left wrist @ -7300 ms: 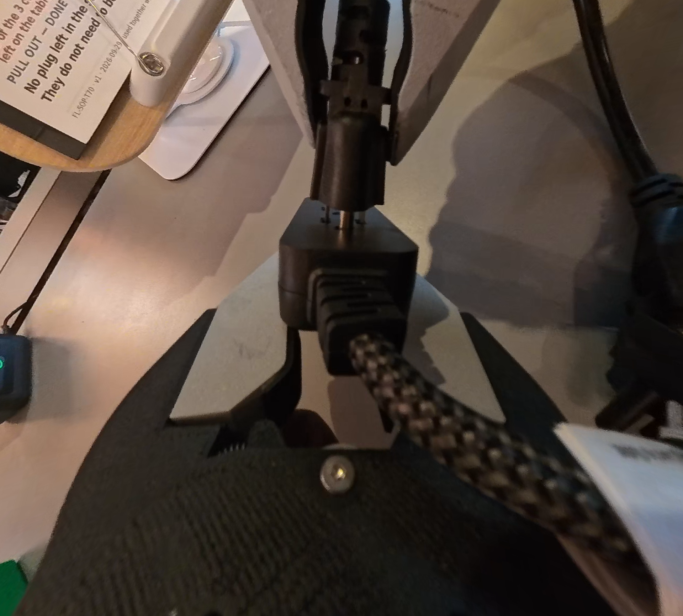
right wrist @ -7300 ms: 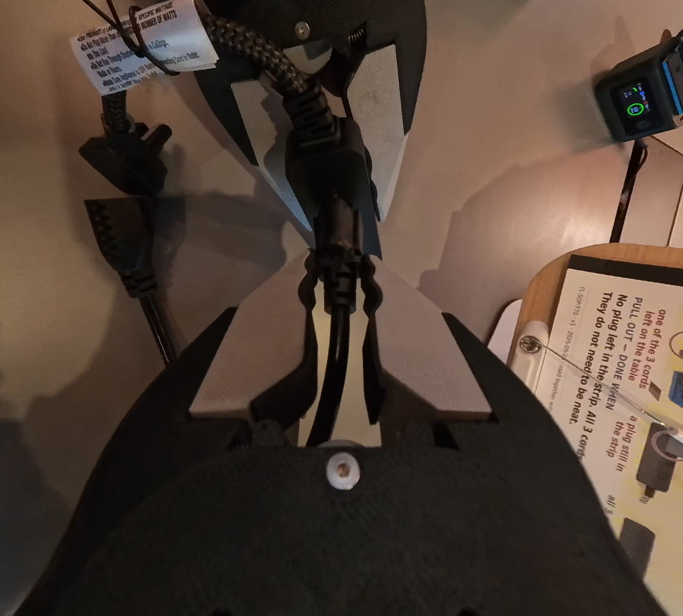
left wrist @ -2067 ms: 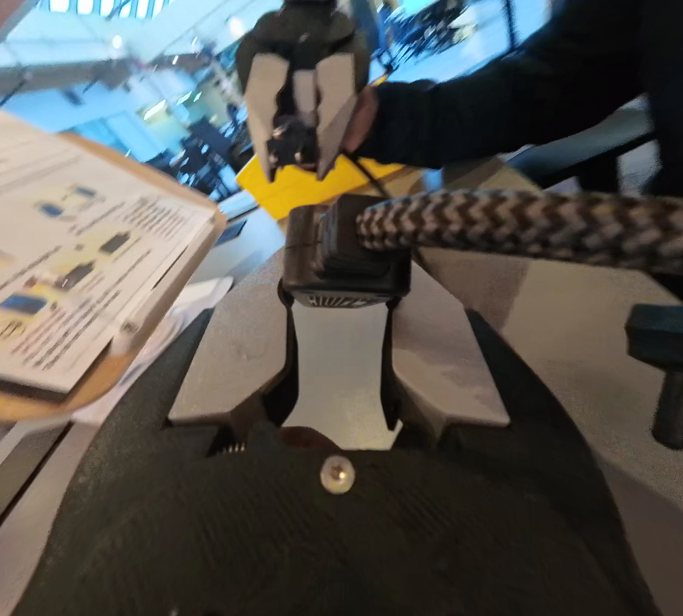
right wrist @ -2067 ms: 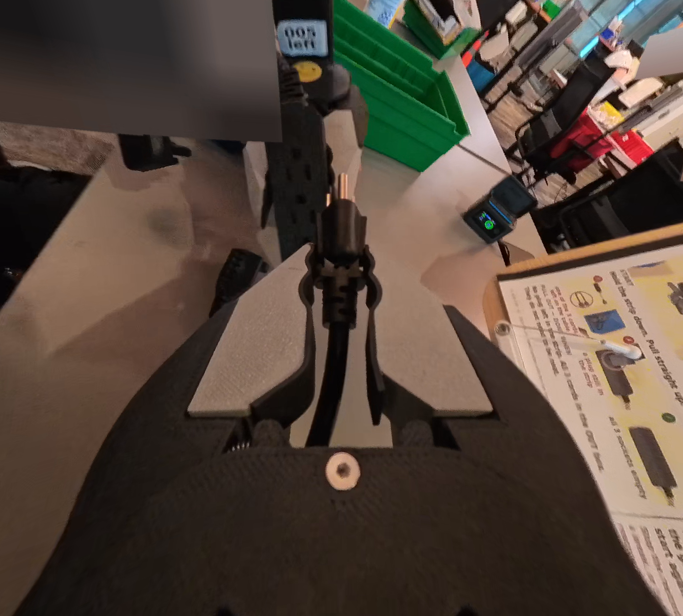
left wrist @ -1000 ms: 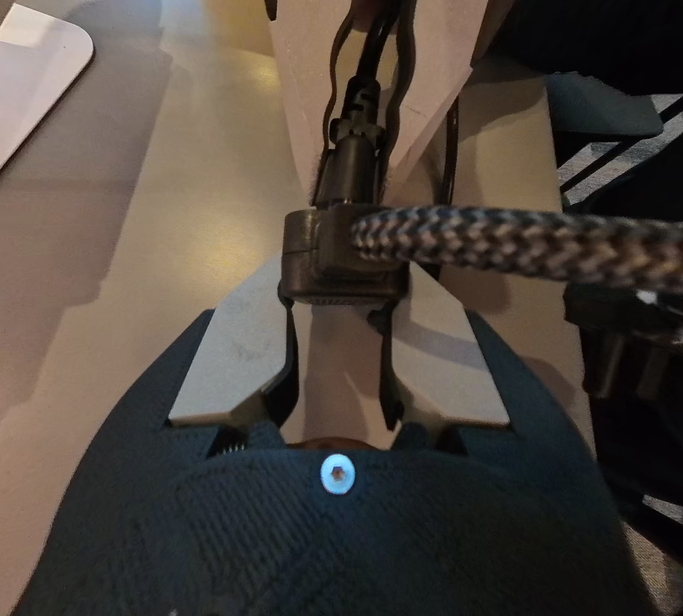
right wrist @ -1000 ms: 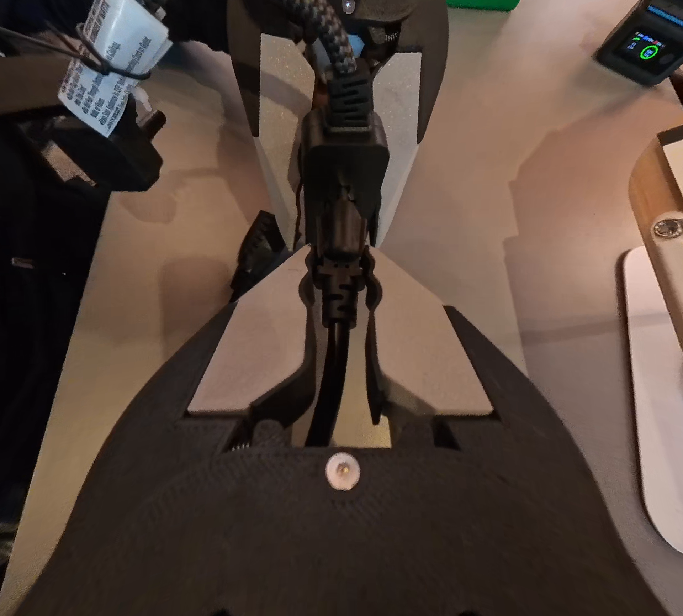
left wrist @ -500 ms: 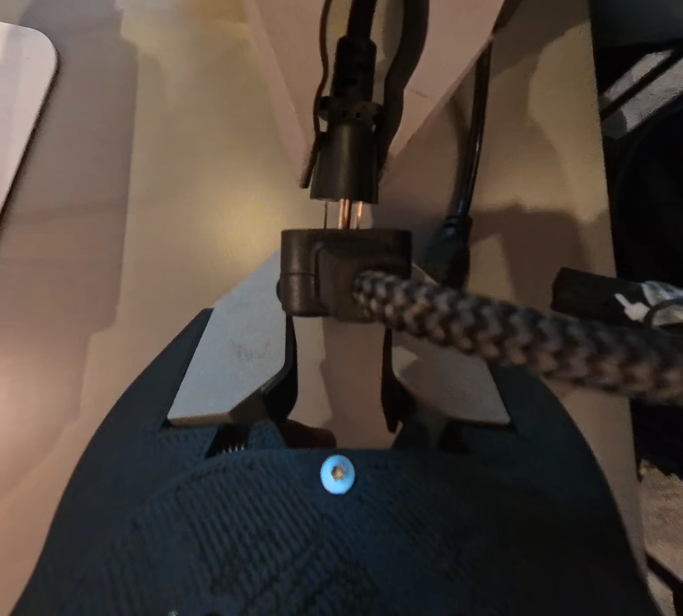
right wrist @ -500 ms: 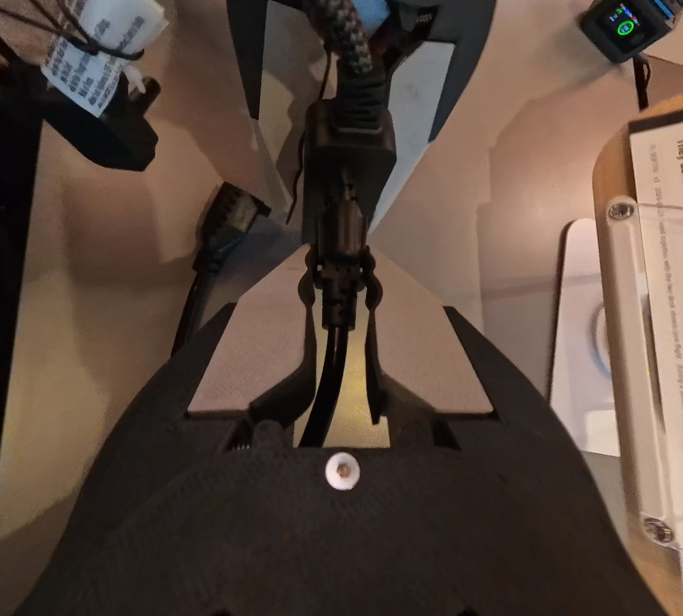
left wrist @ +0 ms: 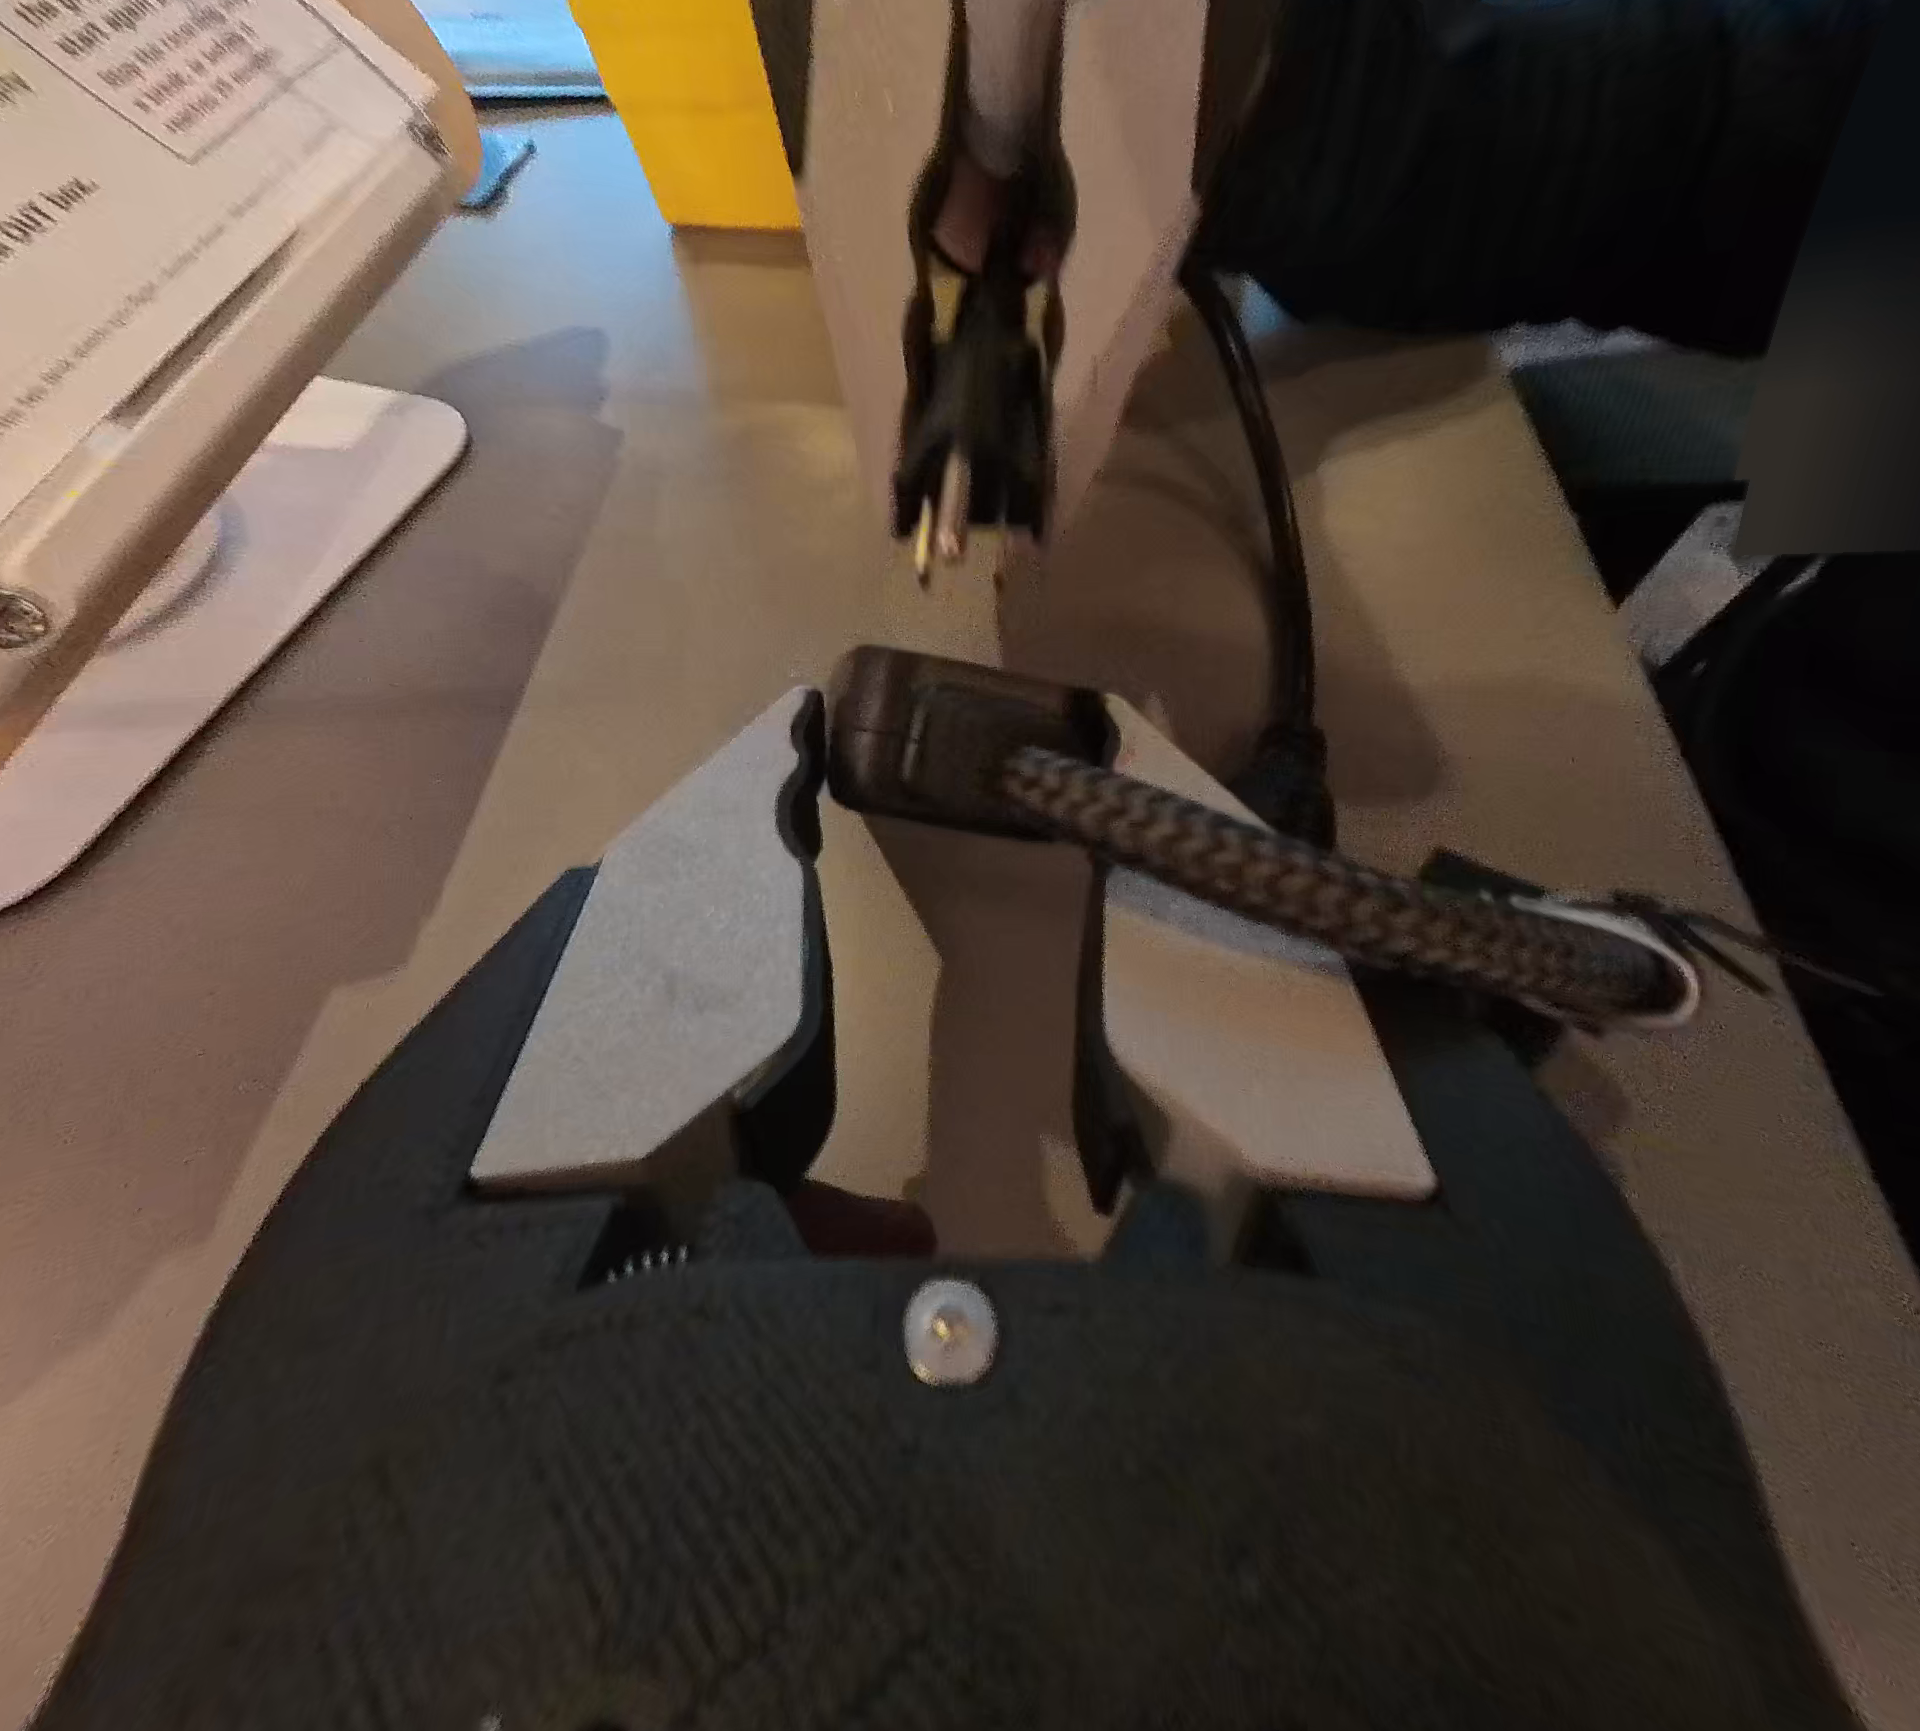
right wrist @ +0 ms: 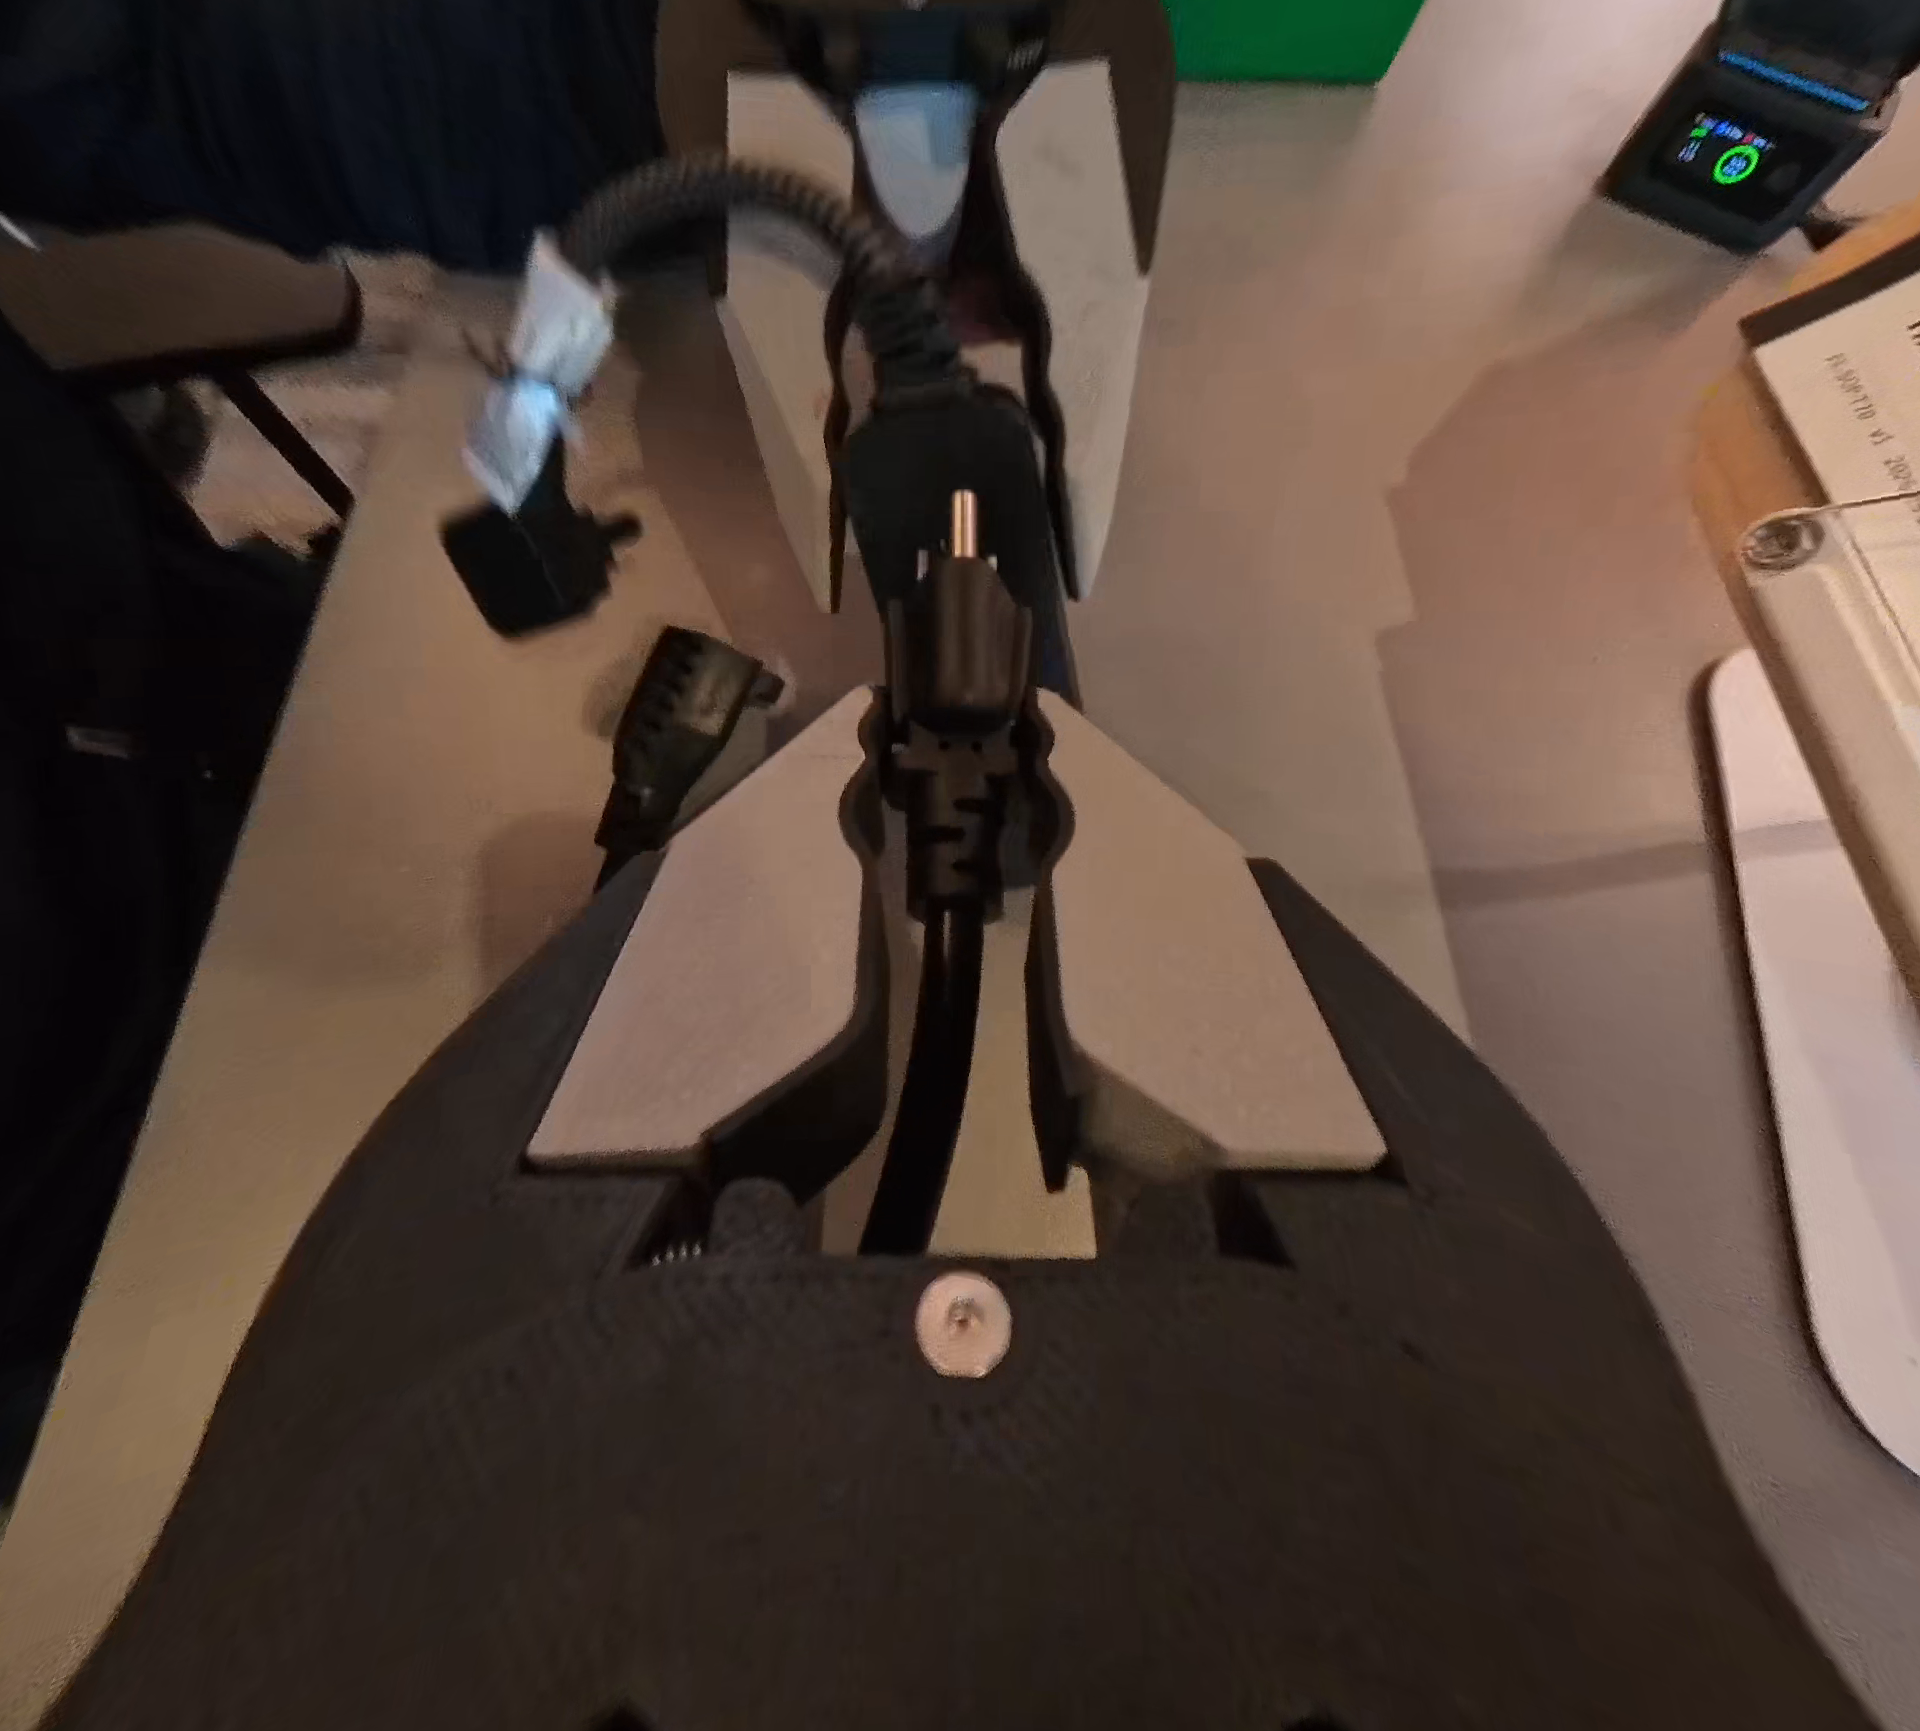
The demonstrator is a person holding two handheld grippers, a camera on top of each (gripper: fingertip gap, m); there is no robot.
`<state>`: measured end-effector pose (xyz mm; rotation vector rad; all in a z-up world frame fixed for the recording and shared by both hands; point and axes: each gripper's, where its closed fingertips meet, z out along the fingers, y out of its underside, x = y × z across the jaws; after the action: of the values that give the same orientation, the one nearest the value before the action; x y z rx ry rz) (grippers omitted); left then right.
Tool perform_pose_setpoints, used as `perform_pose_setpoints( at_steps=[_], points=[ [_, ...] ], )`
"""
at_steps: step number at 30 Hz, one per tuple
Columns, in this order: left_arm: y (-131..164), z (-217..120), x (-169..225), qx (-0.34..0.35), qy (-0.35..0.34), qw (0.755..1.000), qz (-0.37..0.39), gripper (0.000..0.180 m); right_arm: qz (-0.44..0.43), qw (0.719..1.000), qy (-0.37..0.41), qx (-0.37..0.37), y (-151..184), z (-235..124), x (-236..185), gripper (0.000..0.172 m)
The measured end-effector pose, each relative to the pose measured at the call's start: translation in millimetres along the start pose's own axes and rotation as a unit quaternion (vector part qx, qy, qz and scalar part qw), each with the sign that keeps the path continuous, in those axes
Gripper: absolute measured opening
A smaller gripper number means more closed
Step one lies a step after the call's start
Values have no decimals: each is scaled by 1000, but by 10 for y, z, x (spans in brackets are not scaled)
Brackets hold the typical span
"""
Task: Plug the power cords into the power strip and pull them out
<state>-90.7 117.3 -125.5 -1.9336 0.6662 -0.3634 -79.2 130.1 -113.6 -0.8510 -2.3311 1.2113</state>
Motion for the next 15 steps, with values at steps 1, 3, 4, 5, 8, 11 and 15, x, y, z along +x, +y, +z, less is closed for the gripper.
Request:
perform_pose_setpoints(
  at_steps=[1, 3, 4, 5, 8, 11, 15],
  points=[
    [60, 10, 3, -10, 3, 1000, 6, 51, 6, 1000, -1, 10, -18, -25, 17, 21],
    [112, 43, -15, -14, -3, 1000, 12, 54, -1, 1000, 15, -2, 25, -25, 60, 21],
    [116, 50, -20, -17, -3, 1000, 14, 53, -10, 1000, 21, -15, 57, -1, 61, 21],
    [122, 51, -26, -26, -4, 1000, 16, 53, -19, 999, 24, -26, 82, 28, 50, 21],
    [110, 46, -59, -44, -29, 998, 26, 51, -46, 996, 39, -60, 162, 96, 41, 21],
    [48, 35, 5, -61, -11, 998, -9, 50, -71, 994, 52, -61, 122, 66, 23, 21],
    [-67, -31, 151, -106, 63, 990, -74, 49, -63, 997, 39, -37, 17, -6, -35, 21]
  ],
)
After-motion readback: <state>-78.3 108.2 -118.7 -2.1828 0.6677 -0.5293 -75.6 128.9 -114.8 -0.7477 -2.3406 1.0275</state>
